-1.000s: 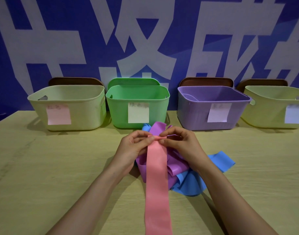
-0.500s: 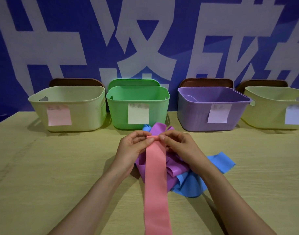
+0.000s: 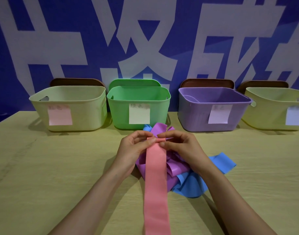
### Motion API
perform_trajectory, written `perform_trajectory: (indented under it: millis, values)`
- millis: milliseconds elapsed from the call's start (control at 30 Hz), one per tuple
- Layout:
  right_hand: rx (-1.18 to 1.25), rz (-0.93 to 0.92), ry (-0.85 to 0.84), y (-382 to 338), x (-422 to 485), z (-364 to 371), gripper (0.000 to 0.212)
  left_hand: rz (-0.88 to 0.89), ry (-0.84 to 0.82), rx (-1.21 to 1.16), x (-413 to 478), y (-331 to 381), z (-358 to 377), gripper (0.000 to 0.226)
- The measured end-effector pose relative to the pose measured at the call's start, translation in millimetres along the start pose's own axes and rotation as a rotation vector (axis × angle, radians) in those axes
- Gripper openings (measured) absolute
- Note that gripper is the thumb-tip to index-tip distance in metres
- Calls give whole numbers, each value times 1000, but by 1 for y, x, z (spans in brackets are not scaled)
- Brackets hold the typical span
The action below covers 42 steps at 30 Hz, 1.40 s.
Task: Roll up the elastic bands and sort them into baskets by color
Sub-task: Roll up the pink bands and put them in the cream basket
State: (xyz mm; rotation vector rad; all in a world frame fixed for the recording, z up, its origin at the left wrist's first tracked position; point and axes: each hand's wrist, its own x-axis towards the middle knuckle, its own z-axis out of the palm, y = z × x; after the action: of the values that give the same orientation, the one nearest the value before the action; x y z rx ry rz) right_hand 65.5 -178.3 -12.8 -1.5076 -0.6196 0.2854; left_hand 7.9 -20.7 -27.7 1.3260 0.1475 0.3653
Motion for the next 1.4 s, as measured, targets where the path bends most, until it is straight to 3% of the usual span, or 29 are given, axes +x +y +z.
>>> perform_trajectory:
  millis: [133,267,400,567,700,900,1033,1167,1267,1400]
  values:
    - [-6,8,-7,-1,0,0,28,92,-12,45,-1,2,1,22]
    - [13,-28,38,0,1,1,11,144,-15,48,-2,3,1,27]
    - [67,-41,41,1,2,0,7,133,-24,50,-4,4,3,22]
    - [104,-58,49,-1,0,-1,12,73,-10,119,-5,4,4,16]
    - [103,-37,26,1,1,-4,15,-33,-31,-26,-4,6,5,14]
    - [60,-65,43,2,3,-5,17,-50,-80,-76,-4,6,3,20]
    - [58,-73,27,0,1,-5,19,-17,-47,-100,-3,5,4,11]
    - [6,-82,-23,-1,0,-3,29,69,-30,-12,-2,3,3,13]
    - [-100,-80,30,1,1,-1,22,118,-18,-17,-2,4,2,18]
    - [-153,-80,34,5,2,2,28,134,-10,-22,-2,5,2,23]
